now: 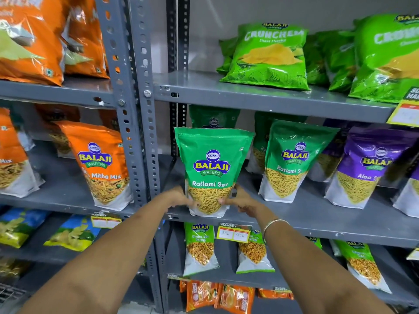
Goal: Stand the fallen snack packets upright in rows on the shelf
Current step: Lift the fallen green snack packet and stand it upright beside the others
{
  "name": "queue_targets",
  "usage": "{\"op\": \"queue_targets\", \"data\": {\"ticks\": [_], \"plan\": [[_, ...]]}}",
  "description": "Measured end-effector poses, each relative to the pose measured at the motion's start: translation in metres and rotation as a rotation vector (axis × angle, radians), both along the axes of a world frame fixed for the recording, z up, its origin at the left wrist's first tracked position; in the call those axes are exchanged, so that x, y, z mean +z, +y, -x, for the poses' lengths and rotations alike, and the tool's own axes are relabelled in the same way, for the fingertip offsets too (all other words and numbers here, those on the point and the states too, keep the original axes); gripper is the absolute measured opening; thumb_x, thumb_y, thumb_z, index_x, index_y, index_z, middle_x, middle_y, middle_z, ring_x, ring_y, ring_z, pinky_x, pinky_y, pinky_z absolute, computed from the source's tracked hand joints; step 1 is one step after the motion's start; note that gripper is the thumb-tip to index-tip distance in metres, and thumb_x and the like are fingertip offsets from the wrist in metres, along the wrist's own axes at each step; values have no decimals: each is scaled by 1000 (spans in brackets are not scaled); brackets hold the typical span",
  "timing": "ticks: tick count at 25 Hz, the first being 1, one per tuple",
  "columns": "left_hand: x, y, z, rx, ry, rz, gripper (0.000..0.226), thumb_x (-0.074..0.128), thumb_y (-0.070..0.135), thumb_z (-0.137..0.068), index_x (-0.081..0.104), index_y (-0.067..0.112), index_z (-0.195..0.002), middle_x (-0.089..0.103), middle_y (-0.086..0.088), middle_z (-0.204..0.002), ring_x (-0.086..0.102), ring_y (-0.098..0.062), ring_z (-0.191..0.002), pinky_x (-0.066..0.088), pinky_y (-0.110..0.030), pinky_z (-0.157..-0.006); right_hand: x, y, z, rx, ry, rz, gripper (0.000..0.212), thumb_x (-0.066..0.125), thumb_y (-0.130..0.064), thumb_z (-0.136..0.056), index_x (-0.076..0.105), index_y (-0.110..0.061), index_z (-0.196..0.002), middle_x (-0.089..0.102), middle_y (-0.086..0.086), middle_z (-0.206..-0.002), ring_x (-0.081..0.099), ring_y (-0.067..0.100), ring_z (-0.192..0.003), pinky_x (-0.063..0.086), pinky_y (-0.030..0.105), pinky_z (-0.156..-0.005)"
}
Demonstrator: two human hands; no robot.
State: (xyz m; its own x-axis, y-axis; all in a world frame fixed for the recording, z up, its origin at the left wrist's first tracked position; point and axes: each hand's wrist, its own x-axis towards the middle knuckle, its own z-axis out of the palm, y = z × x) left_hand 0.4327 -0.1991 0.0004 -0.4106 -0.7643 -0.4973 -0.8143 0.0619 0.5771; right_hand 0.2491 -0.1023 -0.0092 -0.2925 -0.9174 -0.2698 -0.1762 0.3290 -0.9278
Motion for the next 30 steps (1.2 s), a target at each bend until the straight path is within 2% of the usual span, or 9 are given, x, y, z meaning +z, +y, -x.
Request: {"op": "queue_targets", "data": {"ticks": [3, 5, 9, 12, 14, 17, 21, 26, 30], "plan": [[9, 10, 8, -150, -458, -275, 49, 53, 39, -88, 51, 2, -120, 55, -10, -130, 48, -25, -130, 41, -43, -103, -8, 6, 25, -64, 126, -86, 92, 72, -15, -77, 12, -2, -146, 22, 16, -153, 29, 31, -139, 39, 38, -104], [6, 20, 37, -251, -503, -398, 30, 45, 35, -93, 54, 6, -89, 61, -7, -101, 49, -24, -128, 40, -44, -103, -12, 19, 55, -136, 268, -160, 85, 73, -21, -76, 23, 2, -141, 41, 15, -134, 51, 26, -112, 47, 23, -72], [-4, 47, 117, -380, -205, -292, 21, 46, 24, -94, 51, 11, -79, 55, -2, -81, 60, -20, -84, 51, -39, -79, -15, 51, 138, -275, 378, -213, 56, 74, -23, -75, 46, -5, -121, 51, 4, -93, 48, 12, -71, 33, 17, -52], [-22, 50, 184, -214, 154, -59, 43, 64, 28, -83, 52, 8, -119, 55, -6, -115, 57, -19, -100, 49, -29, -58, -25, 63, 201, -395, 268, -130, 85, 79, -17, -69, 31, 0, -138, 45, 16, -138, 49, 28, -123, 44, 36, -101], [-38, 46, 221, -20, 340, 38, 75, 72, 23, -77, 35, 4, -139, 45, -7, -137, 47, -24, -124, 51, -35, -73, -47, 56, 244, -399, 181, -33, 86, 86, -17, -57, 37, -10, -127, 41, 18, -141, 45, 27, -124, 43, 44, -103], [-58, 36, 259, 150, 575, 77, 80, 81, 16, -62, 43, -2, -131, 48, -8, -140, 50, -22, -123, 41, -40, -104, -71, 36, 286, -290, 128, 57, 74, 86, -6, -54, 40, -19, -110, 41, 7, -123, 42, 21, -113, 44, 42, -96], [-68, 36, 280, 267, 623, 100, 52, 79, 7, -62, 53, 11, -106, 63, -17, -121, 59, -32, -115, 46, -47, -102, -52, 25, 283, -84, 67, 88, 80, 82, -2, -58, 41, 0, -127, 54, 14, -130, 52, 27, -119, 44, 44, -104], [-62, 47, 280, 337, 575, 155, 46, 76, 1, -67, 56, 6, -108, 65, -17, -120, 62, -31, -110, 48, -50, -98, -40, 33, 272, -11, -56, 196, 67, 69, 19, -66, 44, 4, -126, 57, 14, -121, 61, 8, -93, 52, 5, -65], [-62, 61, 268, 311, 512, 172, 54, 78, 3, -65, 55, 0, -114, 64, -18, -123, 62, -30, -111, 48, -50, -98, -38, 49, 264, -51, 6, 134, 69, 78, 6, -63, 48, -3, -124, 57, 14, -129, 53, 21, -113, 46, 31, -91]]}}
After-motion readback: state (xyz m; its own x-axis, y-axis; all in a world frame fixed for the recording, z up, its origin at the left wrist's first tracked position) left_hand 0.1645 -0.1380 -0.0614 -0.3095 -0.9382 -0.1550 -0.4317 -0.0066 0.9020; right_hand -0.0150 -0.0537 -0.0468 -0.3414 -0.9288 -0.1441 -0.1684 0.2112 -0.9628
